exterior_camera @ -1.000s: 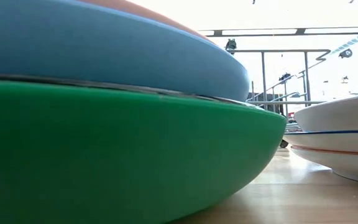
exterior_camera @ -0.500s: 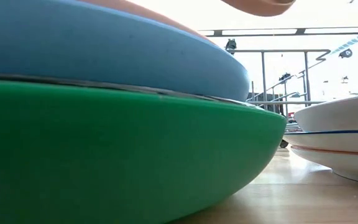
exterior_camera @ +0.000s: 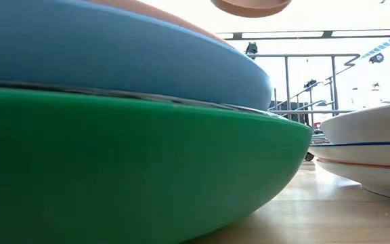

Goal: Sort dishes
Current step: Put the brown plate into the dish rack

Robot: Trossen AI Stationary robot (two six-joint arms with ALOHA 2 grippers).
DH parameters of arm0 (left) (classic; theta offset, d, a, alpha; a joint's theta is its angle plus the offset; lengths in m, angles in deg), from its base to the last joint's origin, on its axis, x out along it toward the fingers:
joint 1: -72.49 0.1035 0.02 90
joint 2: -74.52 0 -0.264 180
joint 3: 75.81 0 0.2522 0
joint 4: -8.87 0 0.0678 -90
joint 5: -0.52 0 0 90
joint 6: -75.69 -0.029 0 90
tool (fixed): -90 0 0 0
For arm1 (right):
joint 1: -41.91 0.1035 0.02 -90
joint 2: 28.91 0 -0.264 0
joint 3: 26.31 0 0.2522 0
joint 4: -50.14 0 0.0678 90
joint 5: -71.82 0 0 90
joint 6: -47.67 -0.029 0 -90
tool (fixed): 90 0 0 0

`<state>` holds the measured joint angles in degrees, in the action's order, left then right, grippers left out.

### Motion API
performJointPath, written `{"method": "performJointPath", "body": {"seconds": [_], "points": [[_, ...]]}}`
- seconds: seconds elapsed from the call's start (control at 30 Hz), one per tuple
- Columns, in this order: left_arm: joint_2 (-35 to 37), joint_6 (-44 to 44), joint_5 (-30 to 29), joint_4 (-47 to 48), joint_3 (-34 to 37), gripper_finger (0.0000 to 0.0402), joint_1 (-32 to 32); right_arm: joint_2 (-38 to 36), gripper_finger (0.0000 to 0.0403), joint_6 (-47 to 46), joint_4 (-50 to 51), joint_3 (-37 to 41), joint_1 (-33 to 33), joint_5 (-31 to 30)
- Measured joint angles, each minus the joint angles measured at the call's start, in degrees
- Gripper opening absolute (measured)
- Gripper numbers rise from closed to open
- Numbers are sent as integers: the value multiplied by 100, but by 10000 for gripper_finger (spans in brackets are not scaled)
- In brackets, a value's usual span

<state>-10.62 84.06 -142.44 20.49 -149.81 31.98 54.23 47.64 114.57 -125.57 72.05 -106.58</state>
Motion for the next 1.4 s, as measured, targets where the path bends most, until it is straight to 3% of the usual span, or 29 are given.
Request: {"method": "performJointPath", "body": {"seconds": [0.13,0.3,0.4,0.67,0.93,1.13,1.23,1.3,1.4], "points": [[7,528,-331,1769,-683,280,-18,-458,0,11,-11,-84,-502,613],[11,1545,-890,3859,-1250,280,-20,-1037,0,-176,-75,-93,-1307,1925],[12,2033,-1303,4678,-1325,280,-20,-1254,0,2,-277,-93,-1692,2110],[20,2536,-2069,5657,-1315,280,-20,-1171,0,1360,-1113,-75,-2371,2096],[80,2655,-2665,6425,-1313,280,-15,-631,0,2795,-1717,-34,-3501,2283],[192,3534,-2923,7723,-1255,280,9,-412,0,3507,-2390,-32,-4574,3349],[314,4086,-3341,8303,-1082,280,95,-316,0,3598,-2662,-32,-5119,3947],[429,4405,-3674,8546,-889,280,201,-232,0,3623,-2866,-32,-5455,4312],[661,4619,-3709,8723,-617,280,439,-98,0,3618,-3170,-21,-5880,4923]]}}
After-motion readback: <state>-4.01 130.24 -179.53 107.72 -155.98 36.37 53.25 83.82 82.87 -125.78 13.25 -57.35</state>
